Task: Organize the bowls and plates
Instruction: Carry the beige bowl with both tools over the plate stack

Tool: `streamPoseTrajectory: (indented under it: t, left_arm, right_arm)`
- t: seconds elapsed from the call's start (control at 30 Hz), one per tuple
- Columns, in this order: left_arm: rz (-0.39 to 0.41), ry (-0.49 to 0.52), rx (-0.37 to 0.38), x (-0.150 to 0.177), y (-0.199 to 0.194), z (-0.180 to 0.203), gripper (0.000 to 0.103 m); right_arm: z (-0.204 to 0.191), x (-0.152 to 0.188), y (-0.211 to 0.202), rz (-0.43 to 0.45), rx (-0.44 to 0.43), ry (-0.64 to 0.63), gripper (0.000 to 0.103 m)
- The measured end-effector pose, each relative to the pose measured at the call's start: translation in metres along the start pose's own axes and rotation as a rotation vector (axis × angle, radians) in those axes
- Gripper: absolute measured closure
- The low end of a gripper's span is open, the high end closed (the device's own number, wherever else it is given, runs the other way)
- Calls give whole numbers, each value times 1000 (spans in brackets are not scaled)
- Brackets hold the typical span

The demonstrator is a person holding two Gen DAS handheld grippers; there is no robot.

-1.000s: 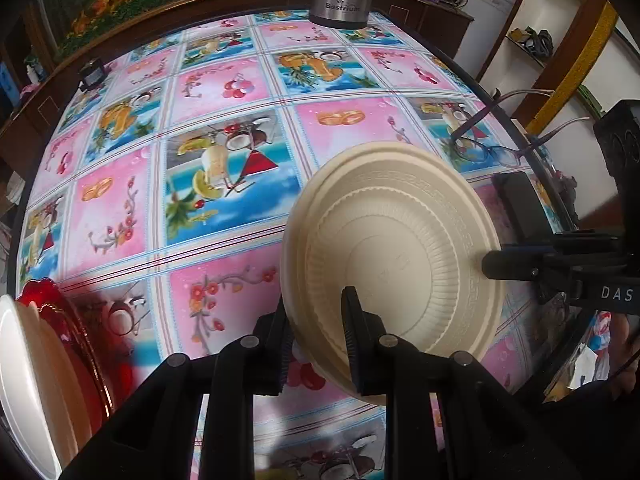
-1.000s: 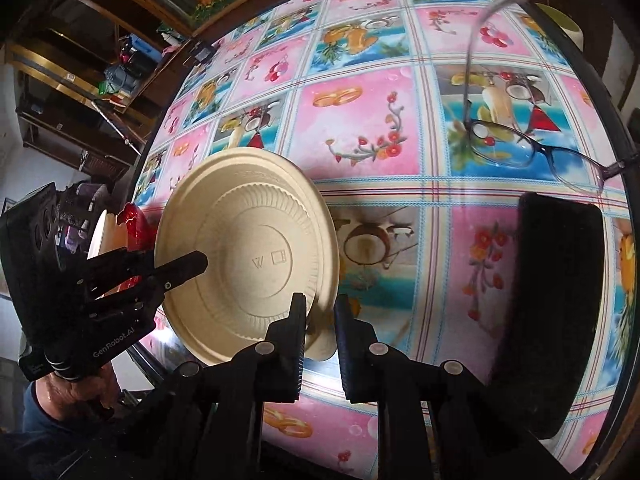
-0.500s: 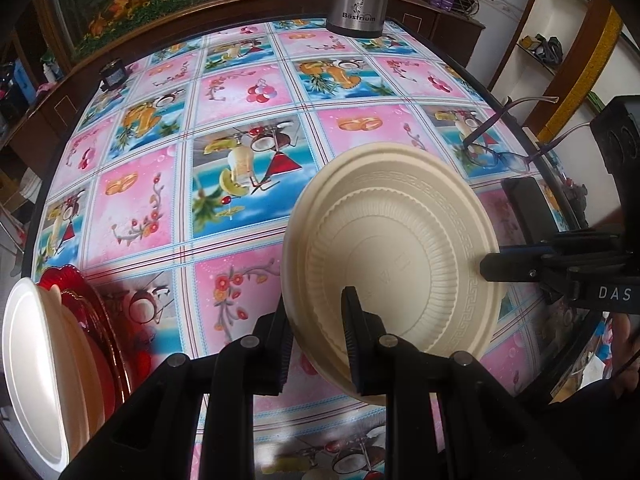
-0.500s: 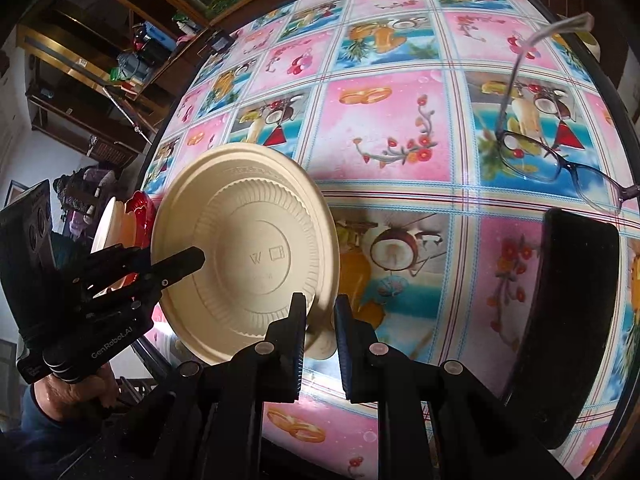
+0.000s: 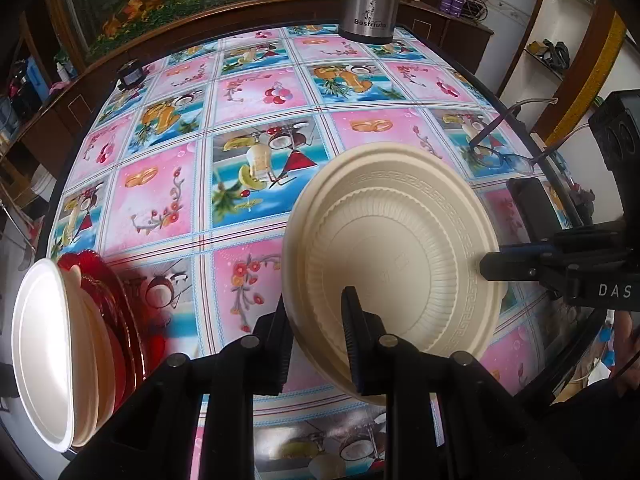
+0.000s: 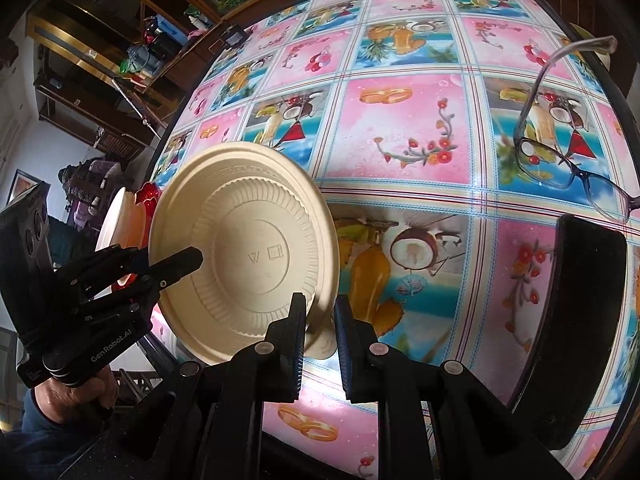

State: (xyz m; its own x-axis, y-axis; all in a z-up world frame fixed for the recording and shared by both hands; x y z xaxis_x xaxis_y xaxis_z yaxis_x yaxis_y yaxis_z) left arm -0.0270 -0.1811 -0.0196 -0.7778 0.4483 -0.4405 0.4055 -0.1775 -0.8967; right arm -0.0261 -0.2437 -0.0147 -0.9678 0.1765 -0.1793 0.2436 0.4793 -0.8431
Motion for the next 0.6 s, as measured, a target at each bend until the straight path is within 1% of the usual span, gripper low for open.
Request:
streamPoseTrajectory:
  t: [0.27,0.6]
  left_arm:
    - [17,-11,-40,4,-11,-8,81]
    - [60,-40,-97,2,-33,-28,81]
  right_arm:
    - [-11,-1,1,-1,-11,-31,87]
    - [-38,-10,-2,6,-21,-101,87]
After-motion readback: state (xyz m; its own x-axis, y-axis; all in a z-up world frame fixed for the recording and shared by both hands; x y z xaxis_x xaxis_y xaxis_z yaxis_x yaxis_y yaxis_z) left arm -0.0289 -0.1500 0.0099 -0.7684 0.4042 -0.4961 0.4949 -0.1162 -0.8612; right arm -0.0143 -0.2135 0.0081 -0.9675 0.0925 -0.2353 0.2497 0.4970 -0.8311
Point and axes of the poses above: each gripper's, at about its wrist camera, not at the fingertips, and y roughly the way its jaws point, z to its right, x to its underside, the point moved 10 cm from there along y, roughly the way its jaws point, and after that the axes turned 7 degrees about y, right-handed, at the moved point
